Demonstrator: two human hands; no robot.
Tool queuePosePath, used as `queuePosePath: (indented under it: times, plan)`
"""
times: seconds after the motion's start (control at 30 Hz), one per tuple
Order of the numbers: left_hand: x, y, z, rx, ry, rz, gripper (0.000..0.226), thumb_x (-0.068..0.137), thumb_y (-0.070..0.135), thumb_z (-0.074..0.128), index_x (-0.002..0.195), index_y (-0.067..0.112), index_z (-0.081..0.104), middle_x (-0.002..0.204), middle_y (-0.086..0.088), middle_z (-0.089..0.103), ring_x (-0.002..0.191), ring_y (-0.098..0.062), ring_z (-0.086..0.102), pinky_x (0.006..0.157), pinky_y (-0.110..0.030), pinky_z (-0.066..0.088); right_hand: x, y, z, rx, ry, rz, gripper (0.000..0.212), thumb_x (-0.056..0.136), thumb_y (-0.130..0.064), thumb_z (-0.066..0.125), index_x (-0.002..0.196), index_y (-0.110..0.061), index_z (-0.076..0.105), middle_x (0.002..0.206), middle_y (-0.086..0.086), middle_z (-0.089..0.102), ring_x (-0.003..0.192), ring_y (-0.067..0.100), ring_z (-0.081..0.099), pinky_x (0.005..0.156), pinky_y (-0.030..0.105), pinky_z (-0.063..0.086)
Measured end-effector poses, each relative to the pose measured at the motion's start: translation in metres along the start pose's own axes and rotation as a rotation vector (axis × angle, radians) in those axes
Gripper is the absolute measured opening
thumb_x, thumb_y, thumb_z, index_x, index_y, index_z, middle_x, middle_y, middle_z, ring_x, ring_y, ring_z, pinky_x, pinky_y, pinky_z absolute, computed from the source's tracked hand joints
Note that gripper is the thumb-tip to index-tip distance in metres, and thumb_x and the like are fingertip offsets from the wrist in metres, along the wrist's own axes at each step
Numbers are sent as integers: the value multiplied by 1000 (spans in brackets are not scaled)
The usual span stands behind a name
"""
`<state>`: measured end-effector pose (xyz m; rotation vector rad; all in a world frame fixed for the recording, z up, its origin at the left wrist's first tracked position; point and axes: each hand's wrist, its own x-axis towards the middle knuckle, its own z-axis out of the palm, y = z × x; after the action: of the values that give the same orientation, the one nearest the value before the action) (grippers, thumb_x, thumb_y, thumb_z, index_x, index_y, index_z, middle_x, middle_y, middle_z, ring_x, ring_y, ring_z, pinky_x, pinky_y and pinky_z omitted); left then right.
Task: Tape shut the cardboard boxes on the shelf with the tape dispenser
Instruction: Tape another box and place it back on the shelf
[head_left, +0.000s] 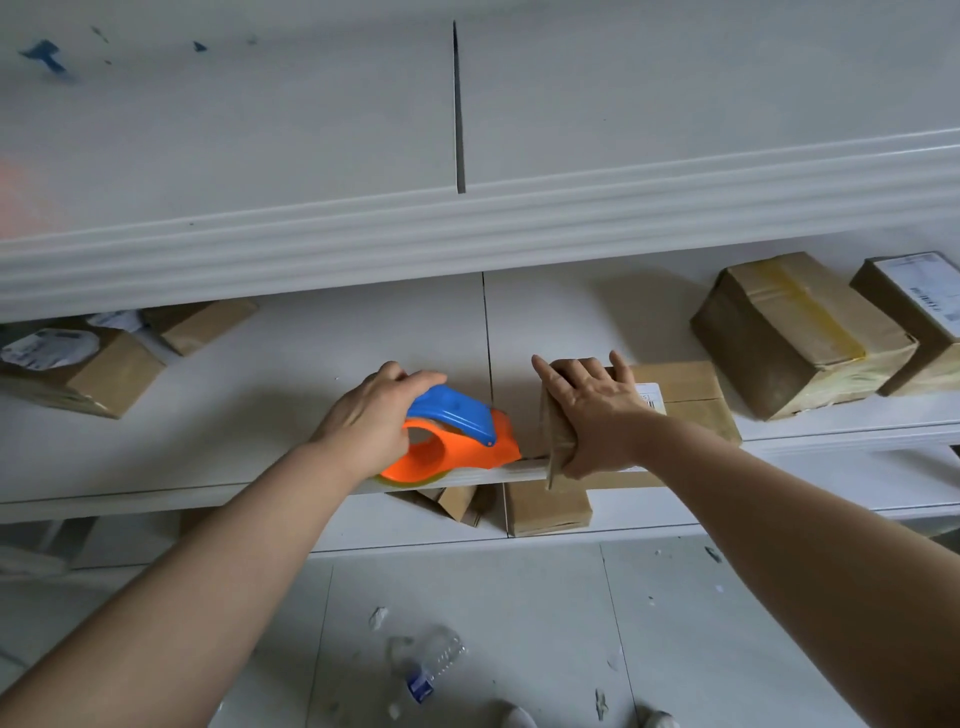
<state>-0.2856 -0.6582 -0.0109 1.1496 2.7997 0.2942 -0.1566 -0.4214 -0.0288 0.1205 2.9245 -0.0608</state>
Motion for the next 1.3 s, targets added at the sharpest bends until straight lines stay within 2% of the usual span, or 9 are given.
queuePosePath:
  times: [0.2, 0.33, 0.4, 0.5, 0.87, 1.03, 1.1, 1.2, 1.3]
  plan:
    - [4, 4, -1, 191, -76, -151, 65, 80, 3, 46, 132, 40, 44, 114, -6, 44, 107, -31, 51, 87, -38, 48, -4, 0, 2, 24, 25, -10, 129, 62, -51, 73, 151, -24, -15, 145, 4, 24, 137, 27, 20, 116, 56, -4]
    - [-7, -14, -15, -75, 152, -296, 62, 78, 15, 67, 135, 29, 47, 116, -13, 49, 109, -34, 54, 92, -36, 45, -3, 6, 2, 2, 19, -1, 132, 60, -55, 74, 151, -23, -17, 146, 4, 25, 137, 26, 21, 117, 56, -4]
    - [-5, -14, -15, -154, 205, -394, 73, 80, 20, 69, 144, 27, 35, 123, -16, 45, 118, -34, 48, 99, -36, 40, -1, 5, 2, 13, 22, -7, 133, 59, -56, 75, 152, -24, -16, 147, 4, 24, 138, 26, 21, 117, 56, -3]
    - [5, -13, -5, -232, 144, -487, 87, 80, 20, 68, 151, 25, 18, 130, -14, 32, 130, -31, 32, 107, -37, 34, 2, 3, -2, 33, 22, -7, 133, 59, -55, 76, 152, -23, -14, 148, 3, 24, 138, 26, 20, 117, 55, -2]
    - [24, -19, 73, 162, 300, -132, 87, 65, -10, 64, 139, 30, 42, 114, -18, 48, 96, -40, 49, 77, -51, 41, 3, -3, -4, 64, 118, 67, 118, 68, -52, 68, 154, -19, -7, 152, 1, 22, 143, 22, 16, 119, 51, -2]
    - [14, -16, 95, 354, 117, 43, 100, 57, -11, 66, 145, 23, 34, 116, -18, 45, 95, -41, 51, 77, -50, 44, 5, 1, -2, 55, 69, 57, 118, 71, -54, 68, 154, -17, -7, 161, 2, 6, 148, 19, 0, 120, 46, -6]
    - [11, -9, 88, 325, 27, 14, 93, 70, -5, 59, 150, 26, 24, 132, -17, 37, 114, -42, 42, 92, -51, 37, 7, 2, -2, 46, 53, 40, 121, 71, -57, 70, 153, -17, -9, 162, 2, -2, 149, 18, -6, 120, 44, -7]
    - [14, 16, 67, 241, -5, -31, 73, 86, 22, 59, 149, 27, 23, 150, -8, 19, 128, -34, 27, 105, -46, 29, 4, 3, 0, 24, 52, 38, 123, 69, -63, 68, 153, -17, -10, 162, 1, -9, 149, 17, -10, 120, 46, -5]
    - [13, 51, 54, -297, 50, -31, 43, 96, 21, 52, 138, 16, 49, 141, -5, 48, 125, -26, 46, 103, -32, 37, -7, 7, 4, -12, 50, 46, 127, 67, -69, 67, 152, -16, -12, 161, 1, -14, 148, 16, -13, 119, 48, -6]
